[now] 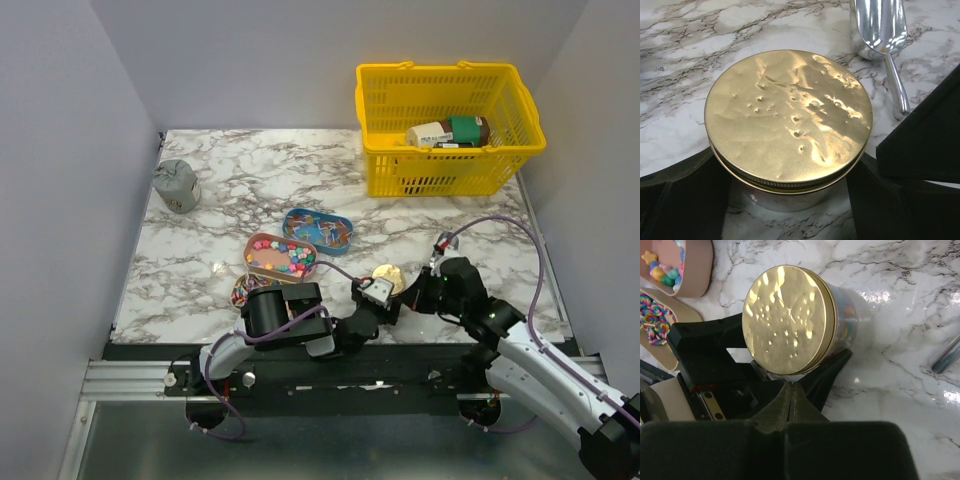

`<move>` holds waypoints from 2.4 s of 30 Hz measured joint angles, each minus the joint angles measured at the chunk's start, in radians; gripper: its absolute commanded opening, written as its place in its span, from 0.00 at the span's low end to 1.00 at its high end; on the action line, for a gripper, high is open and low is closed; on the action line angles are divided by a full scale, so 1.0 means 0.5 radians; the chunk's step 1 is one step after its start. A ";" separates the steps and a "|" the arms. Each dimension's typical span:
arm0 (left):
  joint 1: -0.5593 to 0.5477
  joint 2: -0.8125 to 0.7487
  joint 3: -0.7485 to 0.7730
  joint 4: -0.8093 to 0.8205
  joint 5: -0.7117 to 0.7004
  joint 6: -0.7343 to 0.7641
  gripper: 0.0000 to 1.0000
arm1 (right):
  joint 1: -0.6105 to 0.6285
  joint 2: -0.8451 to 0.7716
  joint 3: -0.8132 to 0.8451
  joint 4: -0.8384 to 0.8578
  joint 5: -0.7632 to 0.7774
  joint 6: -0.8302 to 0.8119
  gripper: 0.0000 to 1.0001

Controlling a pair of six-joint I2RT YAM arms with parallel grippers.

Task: Pack the candies
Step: Screw the bottle lid onto the packing bottle.

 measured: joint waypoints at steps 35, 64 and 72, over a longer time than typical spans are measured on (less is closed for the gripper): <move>0.006 -0.002 -0.020 0.031 0.040 0.026 0.64 | -0.027 0.613 0.257 0.312 0.430 -0.093 0.01; 0.014 0.006 0.051 -0.079 -0.017 -0.015 0.63 | -0.016 -0.182 -0.018 -0.129 0.140 0.063 0.46; 0.019 0.007 0.021 -0.024 0.032 -0.002 0.63 | -0.011 -0.098 0.252 -0.252 0.490 0.048 0.54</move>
